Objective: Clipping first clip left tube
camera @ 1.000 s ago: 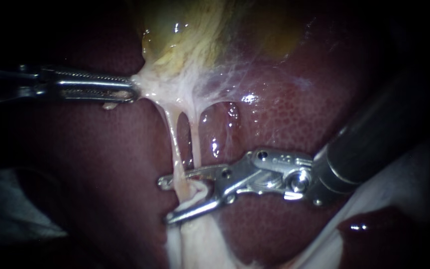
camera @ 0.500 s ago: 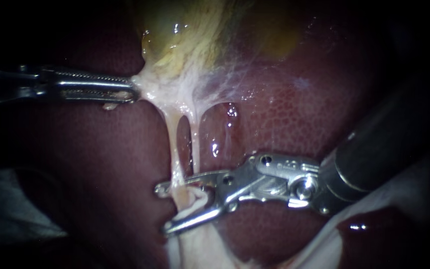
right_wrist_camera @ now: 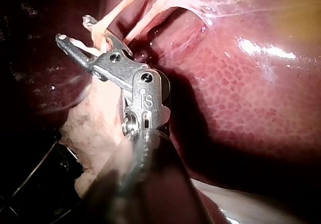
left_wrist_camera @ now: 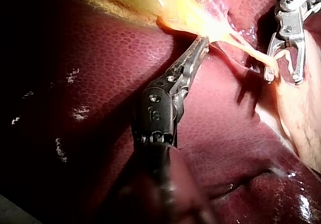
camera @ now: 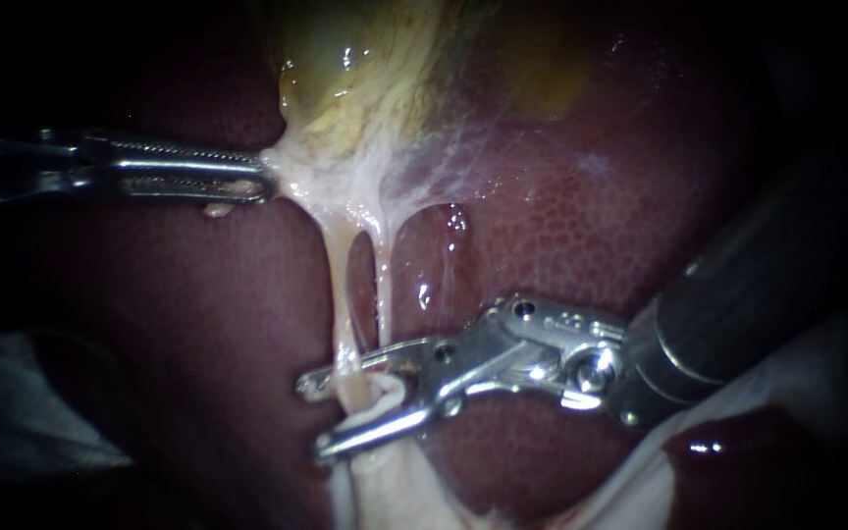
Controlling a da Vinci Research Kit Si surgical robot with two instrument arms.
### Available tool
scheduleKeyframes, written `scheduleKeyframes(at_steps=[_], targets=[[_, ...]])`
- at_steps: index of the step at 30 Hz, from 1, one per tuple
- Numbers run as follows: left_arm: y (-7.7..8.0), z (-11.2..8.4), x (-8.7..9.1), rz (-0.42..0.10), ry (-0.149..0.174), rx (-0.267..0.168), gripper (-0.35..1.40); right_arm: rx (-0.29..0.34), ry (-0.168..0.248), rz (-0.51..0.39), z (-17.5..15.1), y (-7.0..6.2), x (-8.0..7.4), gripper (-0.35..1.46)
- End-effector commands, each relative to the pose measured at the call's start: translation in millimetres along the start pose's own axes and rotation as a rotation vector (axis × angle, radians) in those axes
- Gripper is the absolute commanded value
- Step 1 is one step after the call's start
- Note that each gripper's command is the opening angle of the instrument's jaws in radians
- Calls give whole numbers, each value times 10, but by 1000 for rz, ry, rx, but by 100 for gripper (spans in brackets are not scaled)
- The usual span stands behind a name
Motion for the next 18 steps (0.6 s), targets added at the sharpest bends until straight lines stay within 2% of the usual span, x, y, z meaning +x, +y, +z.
scheduleKeyframes(at_steps=[1, 9, 13, 18], targets=[[0, 0, 0, 0, 0, 0, -35, 3, -1, 0, -1, 0, -1, 13], [0, 0, 0, 0, 0, 0, -35, 6, -2, 0, -1, 1, -1, -13], [0, 0, 0, 0, 0, 0, -35, 6, -2, 0, -1, 1, 0, -35], [0, 0, 0, 0, 0, 0, -35, 10, -1, 2, -2, 1, 4, -35]])
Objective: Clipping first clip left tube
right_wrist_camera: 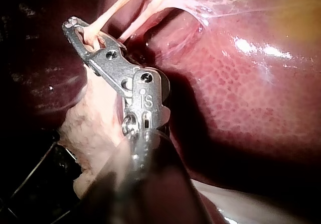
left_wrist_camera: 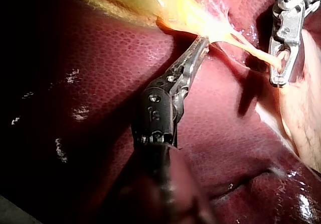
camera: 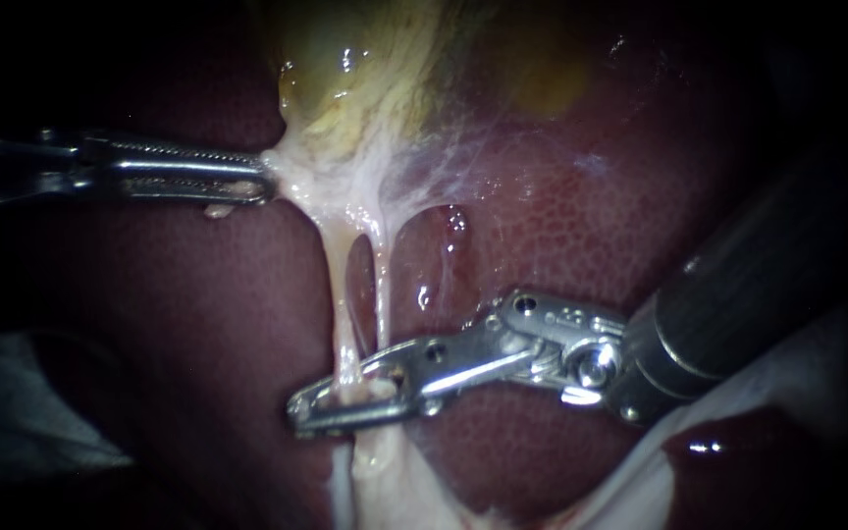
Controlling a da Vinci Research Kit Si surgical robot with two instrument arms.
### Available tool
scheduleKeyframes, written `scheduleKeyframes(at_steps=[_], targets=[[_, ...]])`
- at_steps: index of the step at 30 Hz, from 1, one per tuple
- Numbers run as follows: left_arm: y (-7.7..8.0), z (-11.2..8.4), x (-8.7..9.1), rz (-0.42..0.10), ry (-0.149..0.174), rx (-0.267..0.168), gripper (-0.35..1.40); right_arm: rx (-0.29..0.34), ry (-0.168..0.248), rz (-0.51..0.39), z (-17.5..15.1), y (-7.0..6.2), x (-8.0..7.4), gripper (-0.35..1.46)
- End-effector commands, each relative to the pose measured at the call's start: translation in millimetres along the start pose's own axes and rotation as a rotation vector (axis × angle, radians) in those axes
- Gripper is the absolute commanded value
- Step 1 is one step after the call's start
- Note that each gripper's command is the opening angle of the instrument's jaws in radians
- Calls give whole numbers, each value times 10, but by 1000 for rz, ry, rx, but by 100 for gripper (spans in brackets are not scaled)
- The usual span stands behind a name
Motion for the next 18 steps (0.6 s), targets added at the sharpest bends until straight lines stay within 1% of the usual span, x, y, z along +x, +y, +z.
scheduleKeyframes(at_steps=[1, 18], targets=[[0, 0, 0, 0, 0, 0, -35, 2, 3, 0, 0, -1, 1, -35], [0, 0, 0, 0, 0, 0, -35, 21, -3, -4, 0, 0, 0, -35]])
